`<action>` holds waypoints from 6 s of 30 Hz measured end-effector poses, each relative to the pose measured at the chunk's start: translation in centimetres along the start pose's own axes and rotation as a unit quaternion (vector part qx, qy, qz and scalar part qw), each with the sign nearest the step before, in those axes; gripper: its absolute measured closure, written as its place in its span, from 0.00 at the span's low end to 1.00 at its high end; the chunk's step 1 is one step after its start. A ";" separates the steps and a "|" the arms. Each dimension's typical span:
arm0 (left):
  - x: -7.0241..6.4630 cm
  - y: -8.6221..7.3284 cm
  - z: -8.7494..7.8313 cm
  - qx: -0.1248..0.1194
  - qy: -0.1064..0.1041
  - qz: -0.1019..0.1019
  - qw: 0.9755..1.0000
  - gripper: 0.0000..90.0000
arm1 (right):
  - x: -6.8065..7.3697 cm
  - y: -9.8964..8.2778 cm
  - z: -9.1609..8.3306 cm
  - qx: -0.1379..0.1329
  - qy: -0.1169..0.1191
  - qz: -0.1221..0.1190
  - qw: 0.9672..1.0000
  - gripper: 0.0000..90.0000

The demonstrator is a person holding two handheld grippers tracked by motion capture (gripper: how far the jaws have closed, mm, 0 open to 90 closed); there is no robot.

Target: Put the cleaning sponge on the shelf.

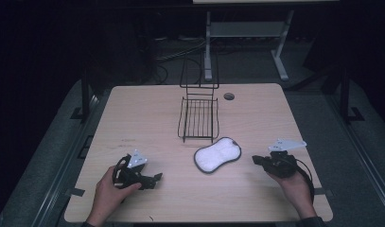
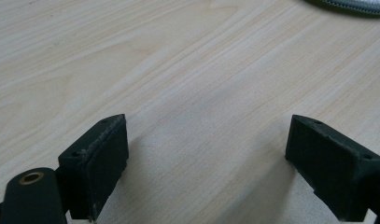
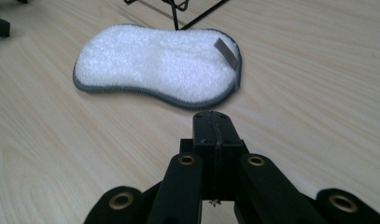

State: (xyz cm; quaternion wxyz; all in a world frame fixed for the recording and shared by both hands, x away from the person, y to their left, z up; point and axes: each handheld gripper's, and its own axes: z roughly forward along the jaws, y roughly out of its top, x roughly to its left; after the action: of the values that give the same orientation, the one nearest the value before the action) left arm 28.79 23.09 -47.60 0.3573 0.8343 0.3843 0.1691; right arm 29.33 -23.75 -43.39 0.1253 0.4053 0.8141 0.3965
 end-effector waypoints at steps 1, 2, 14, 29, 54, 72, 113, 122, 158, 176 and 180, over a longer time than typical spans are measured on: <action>0.0 0.0 0.0 0.000 0.000 0.000 1.000 0.14 | 0.0 0.2 0.2 0.000 0.001 -0.001 1.000 1.00; 0.0 0.0 0.0 0.000 0.000 0.000 1.000 0.14 | 0.0 0.4 0.4 0.000 0.003 -0.001 1.000 1.00; 0.0 0.0 0.0 0.000 0.000 -0.001 1.000 0.14 | 0.3 3.1 3.4 0.009 0.023 -0.021 0.999 1.00; 0.0 0.0 0.0 0.000 0.000 0.000 1.000 0.14 | -0.1 3.4 6.7 0.043 0.025 -0.020 0.999 1.00; 0.0 0.0 0.0 0.001 0.000 0.000 1.000 0.14 | 0.6 5.1 8.4 0.037 0.016 -0.042 0.998 1.00; 0.0 0.0 0.0 0.001 0.000 0.001 1.000 0.14 | 2.0 3.1 6.5 0.065 0.021 -0.049 0.996 1.00; 0.0 0.0 0.0 0.001 0.000 0.001 1.000 0.14 | -2.6 3.2 6.9 0.055 0.021 -0.023 0.998 1.00; 0.0 0.0 0.0 0.001 0.000 0.001 1.000 0.14 | -2.4 2.6 7.1 0.065 0.033 -0.034 0.997 1.00; 0.0 0.0 0.0 0.000 0.000 0.000 1.000 0.14 | 2.4 1.9 5.7 0.069 0.078 -0.059 0.993 0.98; 0.0 0.0 0.0 0.000 0.000 0.000 1.000 0.14 | 4.9 3.3 6.3 0.039 0.078 -0.008 0.996 0.25; 0.0 0.0 0.0 0.000 0.000 0.000 1.000 0.14 | 5.7 3.7 7.4 0.045 0.079 -0.014 0.996 0.20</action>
State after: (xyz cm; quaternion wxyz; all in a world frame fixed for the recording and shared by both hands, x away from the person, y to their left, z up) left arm 28.79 23.09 -47.59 0.3572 0.8343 0.3844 0.1691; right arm 31.66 -14.11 -44.80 0.0478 0.3663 0.8441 0.3886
